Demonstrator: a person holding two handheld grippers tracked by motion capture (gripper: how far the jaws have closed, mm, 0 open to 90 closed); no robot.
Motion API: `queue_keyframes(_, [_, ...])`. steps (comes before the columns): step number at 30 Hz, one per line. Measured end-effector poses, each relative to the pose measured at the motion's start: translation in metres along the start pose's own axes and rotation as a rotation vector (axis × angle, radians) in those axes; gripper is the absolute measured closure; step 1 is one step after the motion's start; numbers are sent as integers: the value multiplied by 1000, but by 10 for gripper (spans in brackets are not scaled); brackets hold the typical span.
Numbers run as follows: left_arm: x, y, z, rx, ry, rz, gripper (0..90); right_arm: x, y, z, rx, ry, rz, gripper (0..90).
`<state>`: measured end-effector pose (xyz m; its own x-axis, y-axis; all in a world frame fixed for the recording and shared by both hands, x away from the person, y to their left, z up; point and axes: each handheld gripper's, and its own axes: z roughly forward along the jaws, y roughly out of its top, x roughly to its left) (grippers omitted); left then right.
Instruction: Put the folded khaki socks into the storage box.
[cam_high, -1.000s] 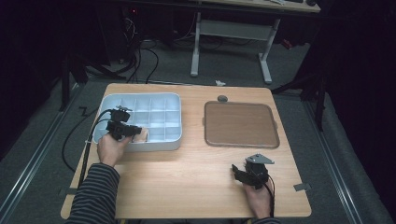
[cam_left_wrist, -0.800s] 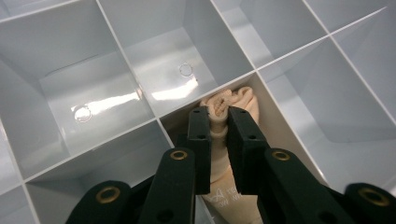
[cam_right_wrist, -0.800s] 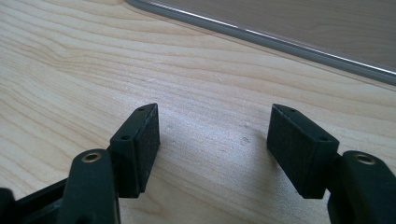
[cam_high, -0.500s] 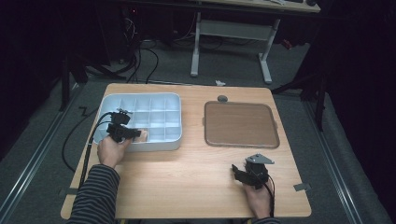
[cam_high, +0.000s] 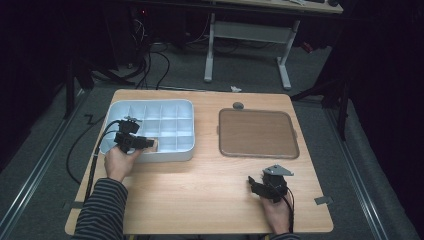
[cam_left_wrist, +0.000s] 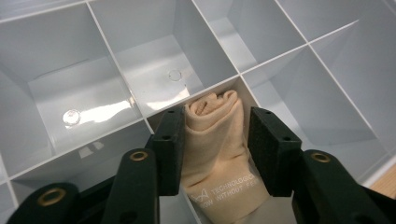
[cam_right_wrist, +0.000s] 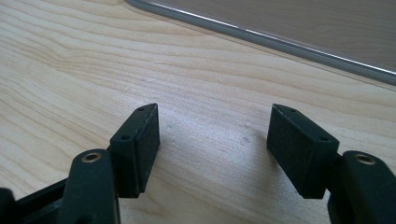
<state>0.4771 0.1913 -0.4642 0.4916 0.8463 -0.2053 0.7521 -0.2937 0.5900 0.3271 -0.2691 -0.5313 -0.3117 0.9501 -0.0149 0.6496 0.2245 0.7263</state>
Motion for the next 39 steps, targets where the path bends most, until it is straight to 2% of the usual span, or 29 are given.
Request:
queue_keyframes(5, [2,0,-6,-18,9,-6,498,0,0,0,0,0,0,345])
queue_keyframes(11, [3,0,-14,-45,13,-9,463,0,0,0,-1,0,-1,345])
queue_keyframes(16, [1,-1,-20,-68,33,-3,450,0,0,0,-1,1,-1,345])
queue_keyframes(18, [1,-1,-24,-82,25,-14,450,0,0,0,-2,1,-1,345])
queue_keyframes(23, [-1,-3,-30,-98,49,-18,448,0,0,0,-1,1,-1,345])
queue_keyframes(29, [1,-10,-37,-136,39,-41,432,0,0,0,-1,1,-1,345])
queue_keyframes(36, [-1,-16,-45,-150,57,-15,410,0,0,0,-1,2,-5,344])
queue_keyframes(39, [-2,-17,-47,-160,66,-26,404,0,0,0,-1,2,-4,344])
